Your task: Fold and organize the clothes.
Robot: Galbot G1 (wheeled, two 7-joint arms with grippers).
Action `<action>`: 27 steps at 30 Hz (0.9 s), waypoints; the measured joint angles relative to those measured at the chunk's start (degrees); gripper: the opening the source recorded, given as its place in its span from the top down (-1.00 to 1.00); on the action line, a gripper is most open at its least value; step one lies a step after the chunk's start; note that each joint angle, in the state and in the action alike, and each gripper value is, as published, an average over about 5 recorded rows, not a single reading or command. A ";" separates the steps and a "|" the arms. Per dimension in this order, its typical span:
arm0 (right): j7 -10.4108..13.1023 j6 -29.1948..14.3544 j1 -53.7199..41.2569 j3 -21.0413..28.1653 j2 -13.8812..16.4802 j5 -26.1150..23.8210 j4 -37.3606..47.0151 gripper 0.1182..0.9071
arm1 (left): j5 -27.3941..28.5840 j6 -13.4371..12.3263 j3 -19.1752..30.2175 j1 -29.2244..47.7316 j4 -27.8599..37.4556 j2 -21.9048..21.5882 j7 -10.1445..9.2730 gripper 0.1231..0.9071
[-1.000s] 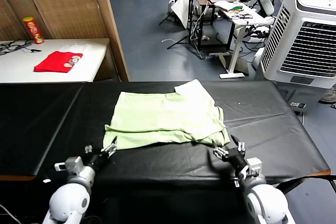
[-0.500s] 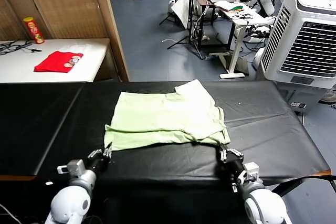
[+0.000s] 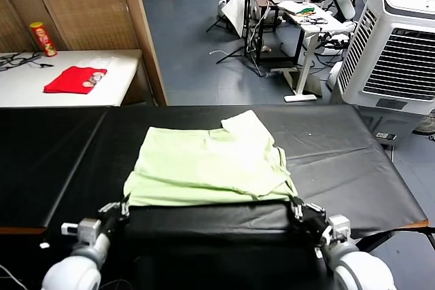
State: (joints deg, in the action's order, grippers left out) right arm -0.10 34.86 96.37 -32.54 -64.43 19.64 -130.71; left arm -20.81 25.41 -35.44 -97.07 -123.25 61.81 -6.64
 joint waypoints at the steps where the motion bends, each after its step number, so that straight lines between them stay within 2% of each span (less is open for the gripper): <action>1: 0.16 0.68 0.75 -0.16 0.02 0.12 -0.87 0.77 | -0.10 0.35 -0.26 -1.39 -0.95 -0.06 -0.18 0.97; 2: 0.38 1.39 1.43 -0.38 0.08 0.38 -1.72 0.67 | -0.15 0.78 -0.50 -2.71 -1.92 -0.07 -0.43 0.96; 4: 1.07 3.15 2.47 -1.03 0.32 1.45 -3.55 0.37 | -0.24 1.72 -0.96 -5.02 -3.80 0.00 -0.98 0.78; 8: 2.41 6.12 2.71 -3.07 1.26 5.15 -6.85 -0.18 | -0.77 4.29 -1.87 -8.04 -7.36 0.19 -2.09 0.19; 11: 2.85 4.73 0.77 -4.16 2.09 7.36 -7.44 -0.55 | -1.28 7.55 -2.82 -8.77 -10.30 0.23 -3.09 -0.19; 13: 3.32 1.78 -2.03 -4.07 2.42 8.20 -6.49 -0.67 | -1.83 10.09 -3.62 -8.44 -12.38 0.13 -3.60 -0.43; 14: 3.67 -0.06 -4.09 -3.69 2.49 8.45 -5.38 -0.70 | -2.26 11.10 -4.00 -8.02 -13.29 0.03 -3.81 -0.55; 16: 4.41 -3.39 -9.21 -2.33 2.48 8.53 -2.01 -0.72 | -3.71 12.24 -4.54 -6.32 -14.53 -0.40 -4.38 -0.66; 20: 4.99 -6.71 -21.68 2.45 2.23 7.41 7.76 -0.72 | -8.81 11.74 -4.31 0.45 -13.53 -1.85 -6.15 -0.72; 23: 5.12 -7.24 -31.23 6.98 1.76 6.46 16.07 -0.72 | -13.97 10.78 -3.01 8.69 -9.04 -2.81 -7.45 -0.72; 27: 5.57 -6.84 -42.15 12.78 0.62 5.82 26.90 -0.72 | -18.74 10.12 0.02 20.50 -0.03 -3.42 -8.09 -0.72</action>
State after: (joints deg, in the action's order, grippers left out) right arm 5.47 28.02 54.23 -19.76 -63.81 25.46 -103.80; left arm -39.55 35.53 -35.42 -76.57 -123.28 58.38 -14.73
